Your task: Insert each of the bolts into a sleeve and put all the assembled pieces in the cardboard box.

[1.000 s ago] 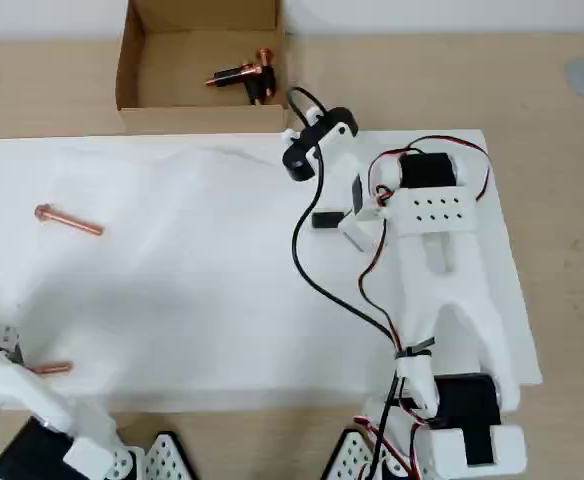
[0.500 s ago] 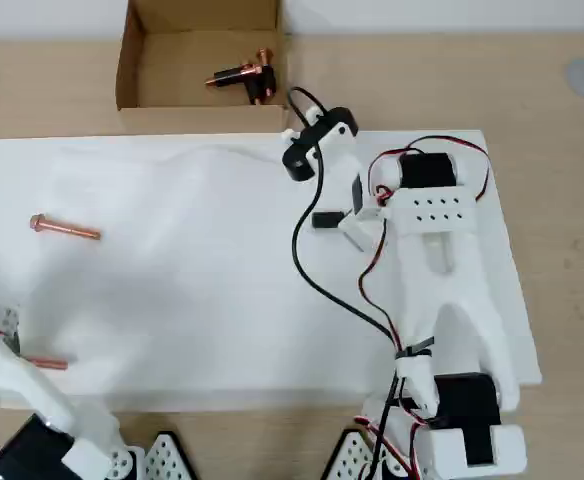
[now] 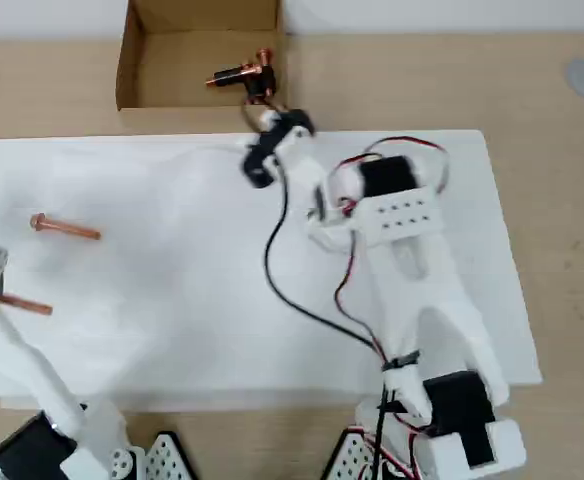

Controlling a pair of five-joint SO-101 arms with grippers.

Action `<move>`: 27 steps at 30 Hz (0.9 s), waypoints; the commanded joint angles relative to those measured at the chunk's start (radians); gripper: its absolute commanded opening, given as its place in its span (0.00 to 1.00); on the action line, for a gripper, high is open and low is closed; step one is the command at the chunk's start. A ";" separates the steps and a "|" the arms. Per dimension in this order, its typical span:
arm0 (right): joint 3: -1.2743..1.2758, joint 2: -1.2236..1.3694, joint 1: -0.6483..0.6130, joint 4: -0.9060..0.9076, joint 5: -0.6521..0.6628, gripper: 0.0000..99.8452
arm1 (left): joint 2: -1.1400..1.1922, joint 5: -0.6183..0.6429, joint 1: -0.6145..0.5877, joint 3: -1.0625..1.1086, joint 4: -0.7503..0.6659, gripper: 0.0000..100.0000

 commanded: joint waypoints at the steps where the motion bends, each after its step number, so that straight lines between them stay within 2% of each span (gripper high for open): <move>1: -0.010 -0.050 -0.090 -0.100 -0.054 0.01 | -0.002 0.003 0.094 -0.141 0.026 0.01; 10: -0.076 -0.050 -0.219 -0.315 -0.269 0.01 | 0.007 0.003 0.285 -0.255 0.020 0.01; 16: -0.130 -0.050 -0.260 -0.370 -0.276 0.01 | 0.007 0.003 0.391 -0.301 0.020 0.01; 19: -0.229 -0.050 -0.232 -0.315 -0.276 0.01 | 0.007 0.002 0.446 -0.330 0.020 0.01; 23: -0.435 -0.058 -0.228 -0.133 -0.276 0.01 | 0.007 -0.003 0.523 -0.358 0.023 0.01; 27: -0.573 -0.104 -0.232 -0.043 -0.281 0.01 | 0.001 -0.003 0.555 -0.384 0.026 0.01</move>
